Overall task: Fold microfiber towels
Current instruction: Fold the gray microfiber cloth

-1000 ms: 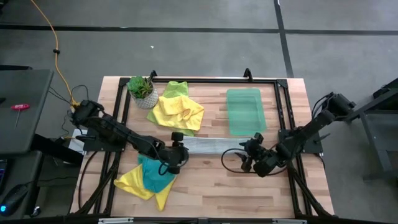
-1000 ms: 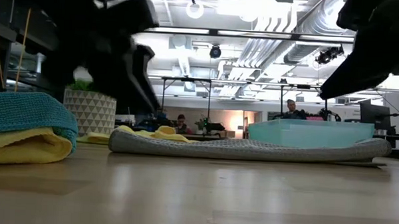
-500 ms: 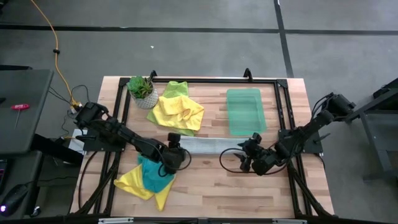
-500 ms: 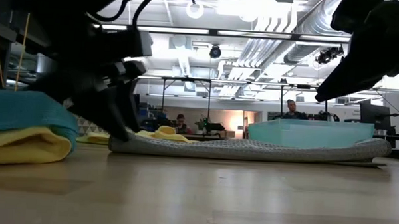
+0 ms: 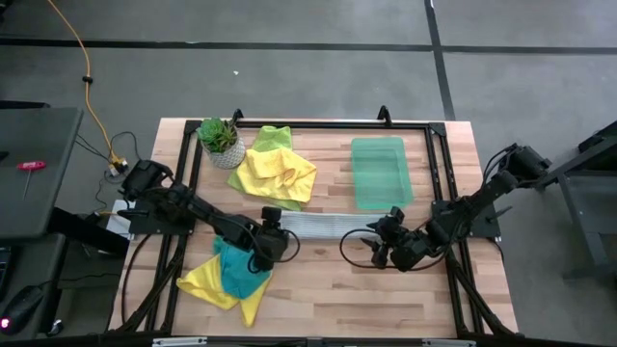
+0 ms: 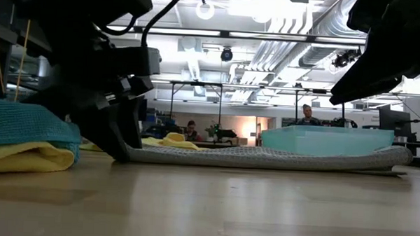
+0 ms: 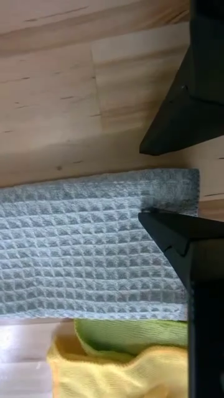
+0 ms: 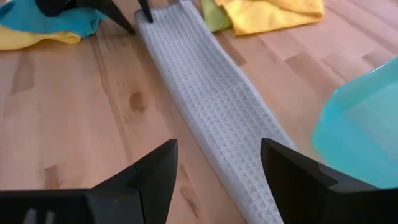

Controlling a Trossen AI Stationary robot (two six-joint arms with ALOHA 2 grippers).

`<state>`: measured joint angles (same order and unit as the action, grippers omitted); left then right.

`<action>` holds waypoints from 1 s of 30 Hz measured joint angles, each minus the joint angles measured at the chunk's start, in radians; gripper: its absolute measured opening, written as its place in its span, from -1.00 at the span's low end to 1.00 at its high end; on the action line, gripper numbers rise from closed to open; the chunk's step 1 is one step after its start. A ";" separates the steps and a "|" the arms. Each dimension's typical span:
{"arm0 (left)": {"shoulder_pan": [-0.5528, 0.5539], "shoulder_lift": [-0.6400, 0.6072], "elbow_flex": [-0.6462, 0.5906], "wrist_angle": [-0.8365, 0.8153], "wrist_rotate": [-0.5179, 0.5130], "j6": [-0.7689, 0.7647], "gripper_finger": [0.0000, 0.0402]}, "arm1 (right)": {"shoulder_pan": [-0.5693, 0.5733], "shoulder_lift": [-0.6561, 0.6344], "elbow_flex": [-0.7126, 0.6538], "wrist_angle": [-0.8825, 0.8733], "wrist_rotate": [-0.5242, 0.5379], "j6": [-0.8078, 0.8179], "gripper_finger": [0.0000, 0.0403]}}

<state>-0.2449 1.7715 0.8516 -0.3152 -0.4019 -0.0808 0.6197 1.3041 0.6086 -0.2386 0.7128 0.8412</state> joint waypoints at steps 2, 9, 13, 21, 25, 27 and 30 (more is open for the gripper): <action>0.005 0.001 0.000 0.005 0.007 0.024 -0.25 | -0.009 0.000 0.000 -0.004 -0.050 0.014 0.09; 0.007 -0.019 0.026 -0.020 0.015 0.061 -0.74 | -0.059 0.000 0.000 -0.125 -0.250 0.013 0.09; 0.008 -0.021 0.053 -0.028 -0.003 0.061 -0.96 | -0.079 0.000 0.000 -0.256 -0.247 -0.031 0.09; 0.007 -0.022 0.053 -0.061 -0.024 0.049 -0.98 | -0.098 0.060 0.000 -0.398 -0.279 -0.158 0.09; 0.007 -0.023 0.054 -0.063 -0.029 0.047 -0.98 | -0.107 0.136 0.000 -0.398 -0.299 -0.235 0.09; 0.007 -0.023 0.054 -0.063 -0.029 0.041 -0.99 | -0.110 0.165 0.004 -0.393 -0.290 -0.245 0.09; 0.007 -0.023 0.054 -0.063 -0.032 0.040 -0.99 | -0.110 0.186 0.005 -0.395 -0.279 -0.247 0.09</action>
<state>-0.2379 1.7485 0.9058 -0.3782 -0.4344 -0.0410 0.5095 1.4904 0.6140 -0.6338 0.4337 0.5940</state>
